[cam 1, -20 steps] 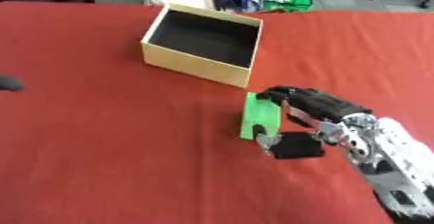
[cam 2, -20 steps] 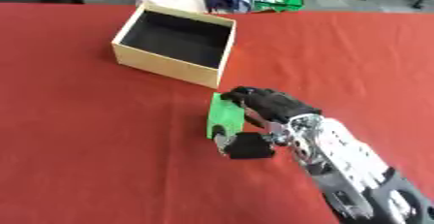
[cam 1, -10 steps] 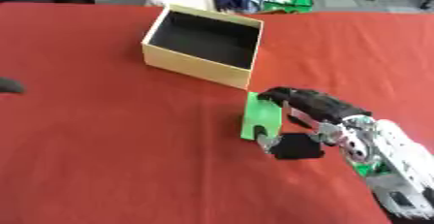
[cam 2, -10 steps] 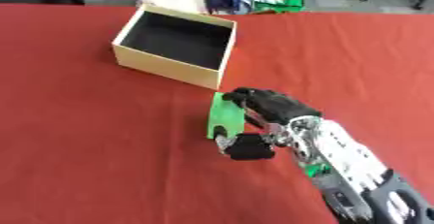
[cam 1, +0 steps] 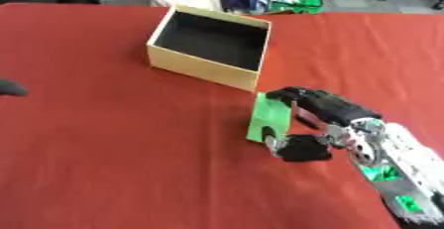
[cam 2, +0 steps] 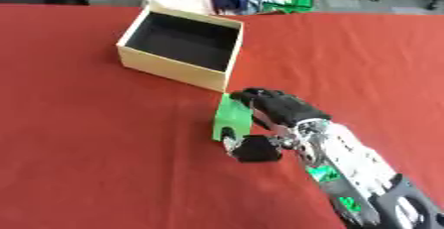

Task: Pick up objects on the table and place them in the box.

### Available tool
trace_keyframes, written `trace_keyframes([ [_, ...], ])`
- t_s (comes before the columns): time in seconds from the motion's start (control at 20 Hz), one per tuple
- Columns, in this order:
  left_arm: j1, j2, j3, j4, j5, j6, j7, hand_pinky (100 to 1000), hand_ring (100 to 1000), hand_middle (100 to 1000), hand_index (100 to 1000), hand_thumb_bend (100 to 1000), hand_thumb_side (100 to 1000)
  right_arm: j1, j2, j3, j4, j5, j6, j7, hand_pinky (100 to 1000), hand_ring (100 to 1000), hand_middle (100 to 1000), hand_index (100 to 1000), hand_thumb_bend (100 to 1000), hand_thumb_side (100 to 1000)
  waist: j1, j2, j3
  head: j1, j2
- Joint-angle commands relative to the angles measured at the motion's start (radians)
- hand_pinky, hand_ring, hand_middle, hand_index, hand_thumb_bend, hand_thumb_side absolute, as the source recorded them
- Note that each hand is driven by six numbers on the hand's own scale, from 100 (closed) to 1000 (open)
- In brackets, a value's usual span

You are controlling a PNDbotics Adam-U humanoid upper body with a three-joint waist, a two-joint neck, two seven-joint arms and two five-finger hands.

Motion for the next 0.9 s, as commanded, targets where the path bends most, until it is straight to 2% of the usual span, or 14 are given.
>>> trace_keyframes([
  [0.05,-0.012,0.009,-0.003,-0.019,0.003,0.0,-0.004,607,592,739,894,100,534,-0.02,-0.024,-0.015,-0.04,0.022,0.02,0.032,963,986,939,1000,100,666,0.016,-0.002,-0.002,0.005,-0.01],
  [0.5,-0.011,0.01,-0.002,-0.019,0.004,0.002,-0.007,607,592,740,894,100,534,-0.031,-0.028,-0.032,-0.057,0.022,0.027,0.057,976,1000,956,1000,100,719,0.015,-0.004,-0.01,0.012,-0.015],
  [0.7,-0.012,0.01,-0.002,-0.019,0.005,0.003,-0.01,607,592,740,894,100,535,-0.036,-0.026,-0.04,-0.059,0.029,0.035,0.054,976,1000,955,1000,100,714,0.015,-0.003,-0.011,0.012,-0.017],
  [0.9,-0.013,0.009,-0.003,-0.019,0.006,0.003,-0.011,607,592,741,895,100,535,-0.045,-0.024,-0.038,-0.048,0.008,0.037,0.054,972,1000,953,1000,100,738,0.014,-0.002,-0.007,0.011,-0.016],
])
